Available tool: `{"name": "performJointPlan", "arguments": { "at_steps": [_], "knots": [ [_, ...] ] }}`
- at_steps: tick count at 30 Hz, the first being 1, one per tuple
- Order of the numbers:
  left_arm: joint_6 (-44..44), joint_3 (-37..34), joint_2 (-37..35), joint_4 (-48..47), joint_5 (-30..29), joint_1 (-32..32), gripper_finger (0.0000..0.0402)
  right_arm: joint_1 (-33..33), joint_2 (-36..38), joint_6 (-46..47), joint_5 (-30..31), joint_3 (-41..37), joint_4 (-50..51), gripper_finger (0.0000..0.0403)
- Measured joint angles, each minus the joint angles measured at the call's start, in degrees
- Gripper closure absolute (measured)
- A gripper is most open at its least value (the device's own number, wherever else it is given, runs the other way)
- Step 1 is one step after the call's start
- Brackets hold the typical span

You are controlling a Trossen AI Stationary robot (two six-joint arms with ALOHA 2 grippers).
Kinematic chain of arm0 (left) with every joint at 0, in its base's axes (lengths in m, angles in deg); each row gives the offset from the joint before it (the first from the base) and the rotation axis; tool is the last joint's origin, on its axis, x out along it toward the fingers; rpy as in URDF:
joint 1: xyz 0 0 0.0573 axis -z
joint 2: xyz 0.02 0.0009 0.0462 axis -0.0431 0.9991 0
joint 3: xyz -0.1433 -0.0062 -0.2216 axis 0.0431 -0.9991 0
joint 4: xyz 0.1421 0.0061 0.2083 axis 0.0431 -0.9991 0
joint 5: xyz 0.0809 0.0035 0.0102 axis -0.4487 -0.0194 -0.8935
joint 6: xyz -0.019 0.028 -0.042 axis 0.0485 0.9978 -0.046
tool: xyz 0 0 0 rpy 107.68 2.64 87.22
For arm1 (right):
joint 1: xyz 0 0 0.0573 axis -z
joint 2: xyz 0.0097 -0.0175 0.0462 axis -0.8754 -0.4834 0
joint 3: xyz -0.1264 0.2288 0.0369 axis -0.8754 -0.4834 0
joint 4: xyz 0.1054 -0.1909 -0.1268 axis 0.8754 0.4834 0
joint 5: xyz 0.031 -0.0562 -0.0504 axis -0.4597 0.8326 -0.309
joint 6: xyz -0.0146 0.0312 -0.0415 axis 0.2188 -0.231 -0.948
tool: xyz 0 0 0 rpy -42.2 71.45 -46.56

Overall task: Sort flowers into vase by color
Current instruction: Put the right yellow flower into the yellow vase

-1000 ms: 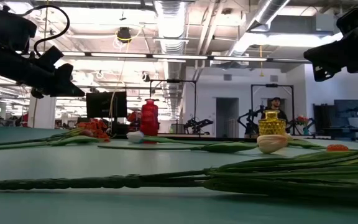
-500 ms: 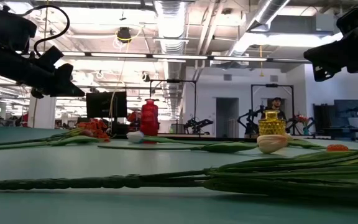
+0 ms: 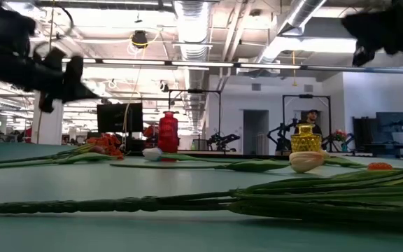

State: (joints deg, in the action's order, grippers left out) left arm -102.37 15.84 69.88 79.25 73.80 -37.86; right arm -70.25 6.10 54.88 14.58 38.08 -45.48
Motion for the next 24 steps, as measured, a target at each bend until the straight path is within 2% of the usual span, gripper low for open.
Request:
{"name": "performJointPlan", "arguments": {
  "at_steps": [3,4,7,12,14,20,24],
  "knots": [
    [-5.31,-0.03,-0.03,5.79,-4.71,0.0,0.0401,1.13,0.1,-3.75,10.46,0.34,-5.22,0.0342],
    [-6.52,-0.04,-0.01,6.73,-6.51,0.0,0.0402,1.74,0.13,-4.39,12.24,0.7,-5.23,0.0342],
    [-3.9,-0.05,0.23,13.71,-7.84,0.0,0.0401,3.84,-0.12,-2.72,12.42,3.15,-2.28,0.0342],
    [4.14,-0.05,3.11,26.44,2.57,0.09,0.0401,7.9,-3.39,4.55,14.47,9.73,14.27,0.0342],
    [6.88,0.37,5.52,28.2,4.24,0.04,0.0401,10.07,-5.87,9.45,15.94,12.42,20.63,0.0342],
    [13.95,3.0,15.69,31.33,3.14,0.0,0.0399,16.71,-17.68,19.49,16.94,18.87,34.28,0.0342],
    [16.9,5.82,21.65,31.35,1.98,0.0,0.0375,19.74,-26.33,24.14,16.44,24.95,46.49,0.0342]
  ]
}}
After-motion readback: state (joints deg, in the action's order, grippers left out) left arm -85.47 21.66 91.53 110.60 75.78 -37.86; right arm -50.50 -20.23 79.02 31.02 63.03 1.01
